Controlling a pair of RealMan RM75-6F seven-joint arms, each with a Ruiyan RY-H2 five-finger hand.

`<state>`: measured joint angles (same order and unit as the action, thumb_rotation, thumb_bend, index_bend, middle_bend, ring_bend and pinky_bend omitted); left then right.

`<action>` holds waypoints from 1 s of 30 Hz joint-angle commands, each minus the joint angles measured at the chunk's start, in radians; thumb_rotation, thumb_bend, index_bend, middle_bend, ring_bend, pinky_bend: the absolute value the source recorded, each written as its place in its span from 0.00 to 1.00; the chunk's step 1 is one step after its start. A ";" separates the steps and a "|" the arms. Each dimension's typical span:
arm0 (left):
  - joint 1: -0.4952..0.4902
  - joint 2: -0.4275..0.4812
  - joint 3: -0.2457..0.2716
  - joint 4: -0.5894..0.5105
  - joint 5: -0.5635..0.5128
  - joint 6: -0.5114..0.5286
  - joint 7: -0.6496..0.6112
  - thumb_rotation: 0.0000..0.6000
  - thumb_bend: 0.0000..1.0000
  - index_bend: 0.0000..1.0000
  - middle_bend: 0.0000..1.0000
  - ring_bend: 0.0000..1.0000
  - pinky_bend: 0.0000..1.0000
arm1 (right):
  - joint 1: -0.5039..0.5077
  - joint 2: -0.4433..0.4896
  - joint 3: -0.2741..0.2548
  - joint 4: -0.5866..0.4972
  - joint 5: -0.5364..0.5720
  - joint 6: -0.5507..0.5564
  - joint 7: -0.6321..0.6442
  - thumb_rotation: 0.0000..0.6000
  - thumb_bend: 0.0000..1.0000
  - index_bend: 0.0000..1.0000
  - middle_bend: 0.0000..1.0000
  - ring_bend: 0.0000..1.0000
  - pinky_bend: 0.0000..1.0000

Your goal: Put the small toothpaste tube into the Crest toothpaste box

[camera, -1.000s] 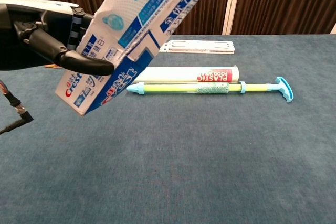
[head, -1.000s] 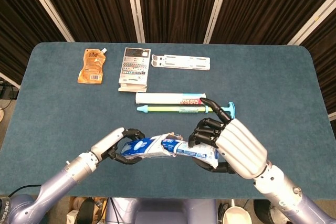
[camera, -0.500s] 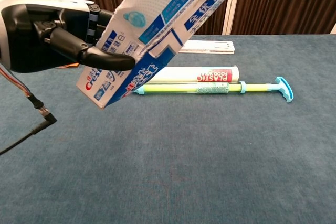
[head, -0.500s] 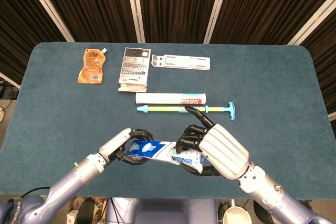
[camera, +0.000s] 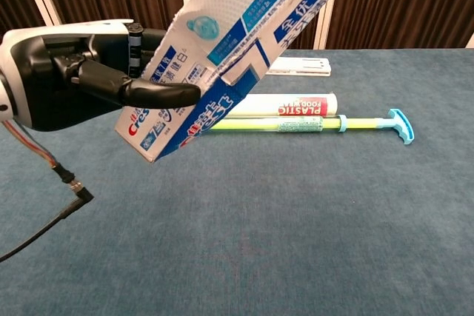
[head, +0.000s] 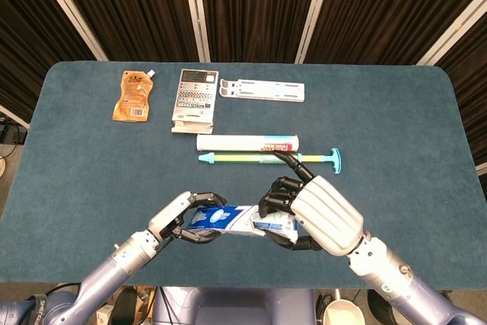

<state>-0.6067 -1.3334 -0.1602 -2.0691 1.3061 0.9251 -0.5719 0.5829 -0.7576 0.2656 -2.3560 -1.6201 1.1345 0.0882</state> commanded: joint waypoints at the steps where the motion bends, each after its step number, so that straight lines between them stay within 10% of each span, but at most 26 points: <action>1: 0.001 0.007 0.002 -0.001 0.004 -0.002 -0.001 1.00 0.34 0.42 0.45 0.24 0.32 | 0.001 0.029 0.013 0.000 0.016 0.000 0.026 1.00 0.72 0.78 0.76 0.39 0.04; 30: 0.054 0.008 -0.017 -0.008 0.089 0.108 -0.116 1.00 0.34 0.44 0.46 0.25 0.34 | -0.018 0.182 -0.011 0.000 -0.105 -0.038 0.146 1.00 0.24 0.27 0.36 0.19 0.00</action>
<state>-0.5552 -1.3207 -0.1766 -2.0773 1.3869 1.0259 -0.6758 0.5666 -0.5765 0.2554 -2.3560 -1.7244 1.0920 0.2314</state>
